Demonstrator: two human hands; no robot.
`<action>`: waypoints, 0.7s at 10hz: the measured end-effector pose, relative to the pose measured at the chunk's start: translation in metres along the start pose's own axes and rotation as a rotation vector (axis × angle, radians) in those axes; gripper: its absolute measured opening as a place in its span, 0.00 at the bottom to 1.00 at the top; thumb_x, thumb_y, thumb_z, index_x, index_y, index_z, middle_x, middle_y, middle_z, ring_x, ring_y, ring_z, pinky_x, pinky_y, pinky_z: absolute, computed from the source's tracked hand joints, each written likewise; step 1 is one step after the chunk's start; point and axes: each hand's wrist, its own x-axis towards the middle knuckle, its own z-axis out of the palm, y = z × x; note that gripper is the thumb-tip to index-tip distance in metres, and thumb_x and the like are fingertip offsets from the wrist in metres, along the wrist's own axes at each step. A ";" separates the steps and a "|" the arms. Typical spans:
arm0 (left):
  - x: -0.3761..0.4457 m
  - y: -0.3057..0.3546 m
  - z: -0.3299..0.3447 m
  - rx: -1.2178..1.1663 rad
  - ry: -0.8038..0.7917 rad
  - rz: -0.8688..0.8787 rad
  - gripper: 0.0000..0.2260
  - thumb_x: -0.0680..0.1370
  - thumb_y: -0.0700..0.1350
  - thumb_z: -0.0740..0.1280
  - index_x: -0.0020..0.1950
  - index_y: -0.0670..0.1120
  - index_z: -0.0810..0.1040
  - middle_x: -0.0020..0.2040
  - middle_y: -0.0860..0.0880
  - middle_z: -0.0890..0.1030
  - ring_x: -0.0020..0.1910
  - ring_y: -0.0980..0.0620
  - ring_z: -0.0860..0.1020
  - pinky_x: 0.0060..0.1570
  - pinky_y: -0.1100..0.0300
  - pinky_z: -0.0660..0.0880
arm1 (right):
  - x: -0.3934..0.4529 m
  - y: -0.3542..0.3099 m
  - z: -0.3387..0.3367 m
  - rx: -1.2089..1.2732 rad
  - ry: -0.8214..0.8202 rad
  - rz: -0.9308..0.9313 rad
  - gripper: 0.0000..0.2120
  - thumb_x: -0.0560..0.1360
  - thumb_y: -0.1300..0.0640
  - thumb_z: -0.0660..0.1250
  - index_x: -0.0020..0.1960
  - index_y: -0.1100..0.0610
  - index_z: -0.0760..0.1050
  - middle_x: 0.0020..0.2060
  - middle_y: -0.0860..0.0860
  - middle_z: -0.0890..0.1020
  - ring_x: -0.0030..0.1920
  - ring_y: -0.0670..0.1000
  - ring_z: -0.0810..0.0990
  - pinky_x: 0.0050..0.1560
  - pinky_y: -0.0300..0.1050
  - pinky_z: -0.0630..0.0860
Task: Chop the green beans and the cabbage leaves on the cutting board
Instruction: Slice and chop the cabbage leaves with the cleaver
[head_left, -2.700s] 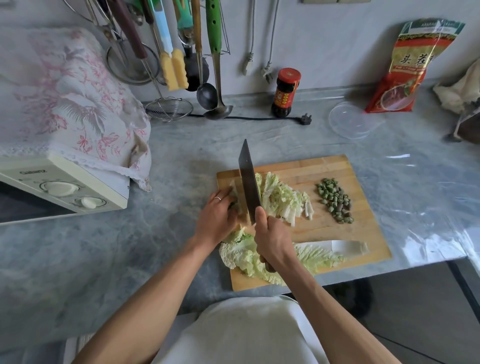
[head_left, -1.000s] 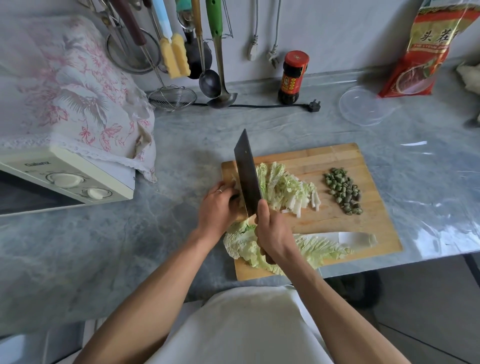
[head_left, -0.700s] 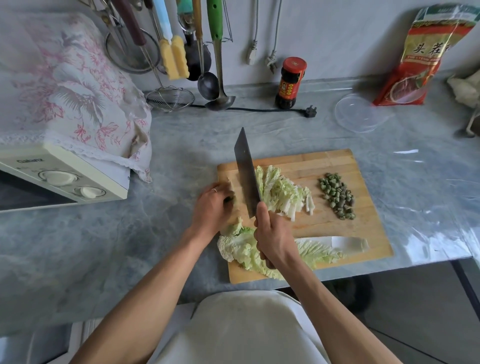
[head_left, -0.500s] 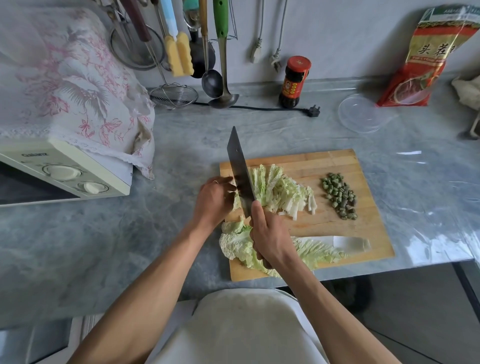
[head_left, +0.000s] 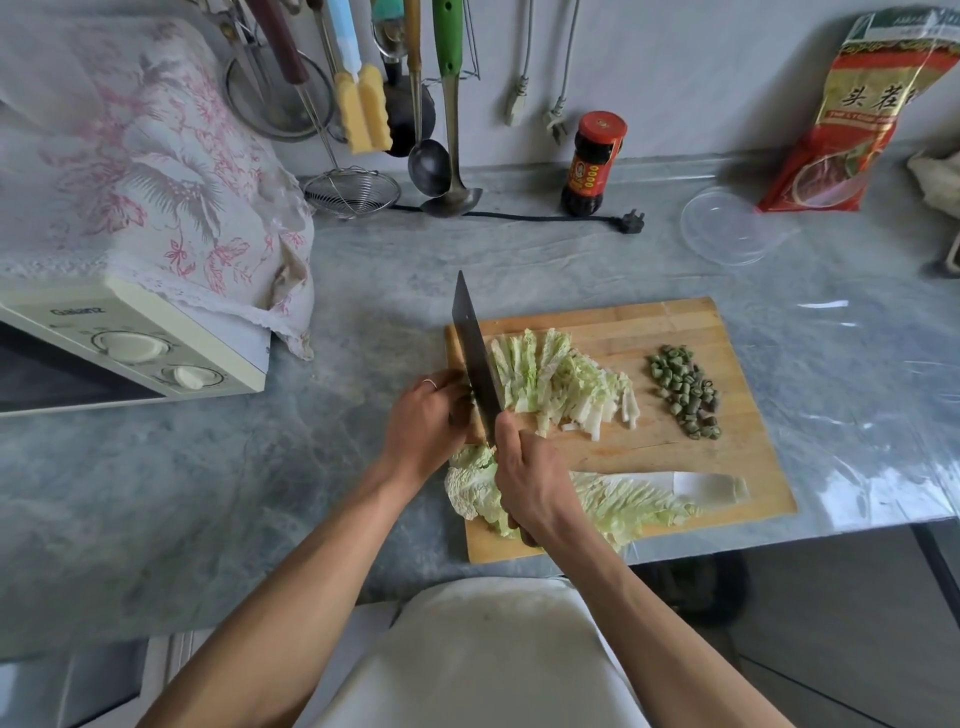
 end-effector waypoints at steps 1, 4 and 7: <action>0.000 -0.001 0.003 0.008 0.002 -0.002 0.10 0.75 0.41 0.65 0.48 0.47 0.86 0.54 0.49 0.84 0.48 0.42 0.81 0.43 0.51 0.79 | 0.000 0.005 0.005 0.112 -0.012 0.131 0.24 0.84 0.43 0.46 0.45 0.60 0.70 0.31 0.52 0.71 0.31 0.50 0.68 0.33 0.44 0.66; -0.004 -0.009 0.012 -0.031 0.004 0.017 0.07 0.75 0.42 0.68 0.49 0.49 0.85 0.54 0.51 0.84 0.52 0.50 0.80 0.43 0.57 0.78 | 0.007 -0.013 0.016 -0.149 0.083 0.085 0.32 0.70 0.35 0.35 0.46 0.54 0.69 0.32 0.48 0.68 0.31 0.44 0.65 0.31 0.37 0.61; -0.002 -0.003 0.007 -0.048 0.008 -0.014 0.08 0.75 0.39 0.69 0.49 0.48 0.86 0.54 0.50 0.84 0.49 0.48 0.80 0.42 0.58 0.77 | 0.018 -0.013 0.011 -0.132 0.087 -0.028 0.25 0.86 0.47 0.49 0.38 0.61 0.70 0.29 0.51 0.73 0.28 0.49 0.71 0.33 0.50 0.68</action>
